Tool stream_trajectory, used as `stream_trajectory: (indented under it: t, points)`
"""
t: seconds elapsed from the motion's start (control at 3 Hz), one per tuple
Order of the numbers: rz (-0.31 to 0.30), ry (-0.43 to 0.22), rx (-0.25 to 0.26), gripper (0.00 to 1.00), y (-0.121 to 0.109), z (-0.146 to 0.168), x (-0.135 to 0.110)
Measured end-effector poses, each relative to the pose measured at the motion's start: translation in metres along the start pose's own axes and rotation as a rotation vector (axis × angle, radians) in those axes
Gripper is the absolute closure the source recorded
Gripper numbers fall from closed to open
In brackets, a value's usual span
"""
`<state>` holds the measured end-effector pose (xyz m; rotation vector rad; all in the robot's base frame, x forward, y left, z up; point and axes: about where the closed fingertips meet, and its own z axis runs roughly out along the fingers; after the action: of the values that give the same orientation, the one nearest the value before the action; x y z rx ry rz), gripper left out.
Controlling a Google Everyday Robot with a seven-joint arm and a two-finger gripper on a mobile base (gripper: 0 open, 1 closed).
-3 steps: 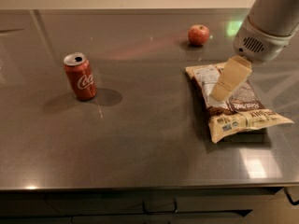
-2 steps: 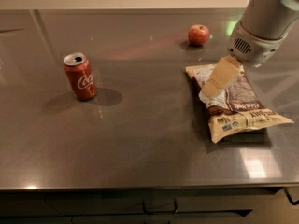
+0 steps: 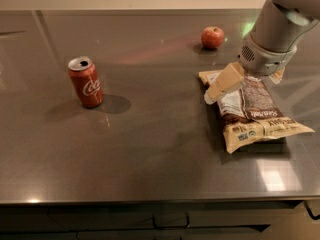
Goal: Move brown chip bag near coke can
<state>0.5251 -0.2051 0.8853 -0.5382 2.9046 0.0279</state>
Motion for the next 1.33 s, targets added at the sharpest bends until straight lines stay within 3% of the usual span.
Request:
stream_trajectory:
  t: [0.33, 1.33]
  points:
    - [0.080, -0.009, 0.037, 0.00, -0.015, 0.020, -0.006]
    - [0.057, 0.002, -0.015, 0.00, -0.022, 0.038, -0.016]
